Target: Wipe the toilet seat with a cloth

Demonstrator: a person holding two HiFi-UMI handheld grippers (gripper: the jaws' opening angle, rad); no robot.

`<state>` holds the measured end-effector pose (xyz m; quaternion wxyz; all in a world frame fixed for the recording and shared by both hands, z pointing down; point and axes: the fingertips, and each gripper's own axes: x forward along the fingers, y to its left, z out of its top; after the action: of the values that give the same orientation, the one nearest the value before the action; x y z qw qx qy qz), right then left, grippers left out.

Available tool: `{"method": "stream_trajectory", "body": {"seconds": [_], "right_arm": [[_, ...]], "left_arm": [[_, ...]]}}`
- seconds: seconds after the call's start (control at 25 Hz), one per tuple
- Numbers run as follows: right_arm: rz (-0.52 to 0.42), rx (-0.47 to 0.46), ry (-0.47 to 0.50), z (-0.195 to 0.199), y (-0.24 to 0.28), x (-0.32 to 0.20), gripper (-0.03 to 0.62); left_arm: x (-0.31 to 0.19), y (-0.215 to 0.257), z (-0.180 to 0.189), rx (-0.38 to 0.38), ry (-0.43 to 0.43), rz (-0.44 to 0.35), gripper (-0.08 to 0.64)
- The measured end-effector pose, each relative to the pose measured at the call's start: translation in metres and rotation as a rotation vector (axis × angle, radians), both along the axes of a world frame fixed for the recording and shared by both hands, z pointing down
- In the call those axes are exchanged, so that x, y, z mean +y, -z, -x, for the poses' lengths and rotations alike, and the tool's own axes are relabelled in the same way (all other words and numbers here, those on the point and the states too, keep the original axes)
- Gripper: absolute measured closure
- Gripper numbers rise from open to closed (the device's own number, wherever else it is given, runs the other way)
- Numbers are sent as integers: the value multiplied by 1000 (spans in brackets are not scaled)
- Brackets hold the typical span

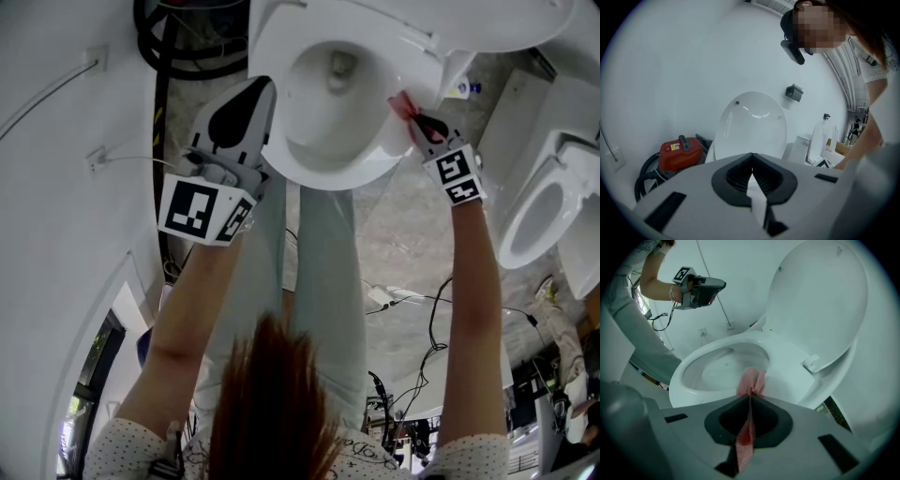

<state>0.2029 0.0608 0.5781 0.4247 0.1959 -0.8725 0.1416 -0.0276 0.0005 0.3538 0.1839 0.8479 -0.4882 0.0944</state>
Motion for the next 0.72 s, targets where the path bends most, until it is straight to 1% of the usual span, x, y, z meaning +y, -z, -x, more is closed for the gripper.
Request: {"method": "stream_trajectory", "body": {"seconds": [0.12, 0.44, 0.72], "right_arm": [[1, 11, -20, 0, 1, 9, 568], [66, 32, -61, 2, 0, 36, 568], [90, 59, -145, 5, -2, 51, 568]], "left_arm": [[1, 2, 2, 6, -2, -3, 557], [6, 6, 4, 10, -7, -3, 555], [10, 6, 6, 10, -29, 2, 555]]}}
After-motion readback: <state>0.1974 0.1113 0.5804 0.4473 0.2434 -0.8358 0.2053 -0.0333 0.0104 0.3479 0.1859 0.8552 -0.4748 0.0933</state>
